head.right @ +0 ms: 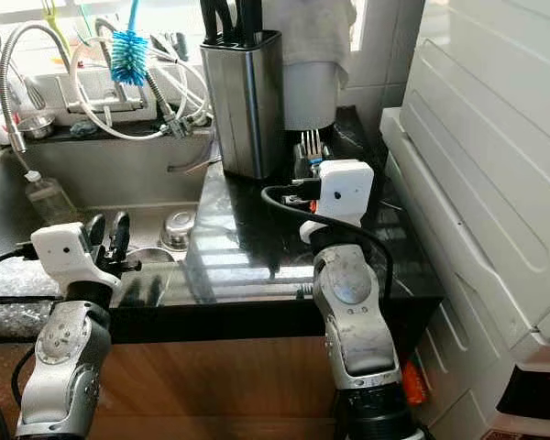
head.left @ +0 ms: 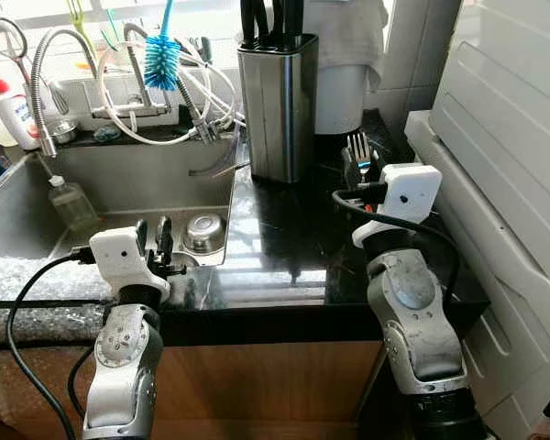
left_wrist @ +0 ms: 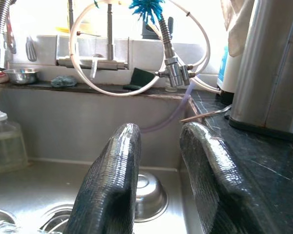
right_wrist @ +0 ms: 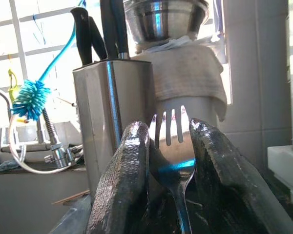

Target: Kitchen organization

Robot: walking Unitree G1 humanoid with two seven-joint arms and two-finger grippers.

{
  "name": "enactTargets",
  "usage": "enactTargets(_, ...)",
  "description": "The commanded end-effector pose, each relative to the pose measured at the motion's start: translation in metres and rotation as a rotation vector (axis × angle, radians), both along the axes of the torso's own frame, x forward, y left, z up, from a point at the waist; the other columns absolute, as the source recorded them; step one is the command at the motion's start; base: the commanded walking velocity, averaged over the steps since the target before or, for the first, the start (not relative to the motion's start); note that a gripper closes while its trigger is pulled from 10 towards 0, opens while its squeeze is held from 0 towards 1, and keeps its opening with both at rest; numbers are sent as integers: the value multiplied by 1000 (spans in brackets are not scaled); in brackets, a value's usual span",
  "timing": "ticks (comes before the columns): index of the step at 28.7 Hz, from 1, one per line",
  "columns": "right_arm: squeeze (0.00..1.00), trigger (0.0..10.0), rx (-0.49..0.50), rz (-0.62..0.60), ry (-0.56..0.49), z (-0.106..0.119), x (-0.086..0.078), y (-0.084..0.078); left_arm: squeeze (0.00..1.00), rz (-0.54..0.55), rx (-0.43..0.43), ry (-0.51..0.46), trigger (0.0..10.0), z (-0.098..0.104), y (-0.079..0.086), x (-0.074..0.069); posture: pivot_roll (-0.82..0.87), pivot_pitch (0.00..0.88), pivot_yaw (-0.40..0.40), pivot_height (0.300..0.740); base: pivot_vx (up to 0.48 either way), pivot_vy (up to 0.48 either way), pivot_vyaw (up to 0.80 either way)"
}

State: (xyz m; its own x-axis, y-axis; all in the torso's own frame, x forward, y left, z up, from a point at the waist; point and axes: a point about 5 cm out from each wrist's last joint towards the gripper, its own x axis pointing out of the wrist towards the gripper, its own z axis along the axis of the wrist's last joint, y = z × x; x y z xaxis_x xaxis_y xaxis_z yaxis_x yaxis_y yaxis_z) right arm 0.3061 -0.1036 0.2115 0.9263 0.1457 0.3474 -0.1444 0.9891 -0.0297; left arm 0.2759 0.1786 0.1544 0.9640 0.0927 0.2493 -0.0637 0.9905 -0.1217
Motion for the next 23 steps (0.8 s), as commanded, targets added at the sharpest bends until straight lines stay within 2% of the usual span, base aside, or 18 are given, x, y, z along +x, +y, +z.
enactTargets(1,0,10000,0,-6,-19,4,1,0,0,11,14,-2,10000,2,1,2,-49,0,108,740,0,0,0)
enactTargets(5,0,10000,0,-19,-3,1,2,-1,0,8,16,-7,10000,3,0,3,-47,0,108,740,0,0,0)
enactTargets(13,0,10000,35,-14,-8,1,3,1,0,4,18,-16,10000,6,0,4,-43,0,112,740,0,258,0)
enactTargets(16,0,10000,50,-13,-5,1,3,1,0,3,19,-16,10000,5,0,4,-44,0,114,740,0,352,0)
enactTargets(18,0,10000,66,2,-9,2,3,2,0,-1,19,-12,10000,4,0,4,-45,0,116,740,0,480,-709)
enactTargets(20,0,10000,67,0,-14,2,2,2,0,-6,14,-6,10000,3,-1,4,-47,0,118,740,0,480,-650)
enactTargets(23,0,10000,49,-6,-27,2,2,2,0,-12,18,-8,10000,4,-2,4,-43,0,118,740,0,480,0)
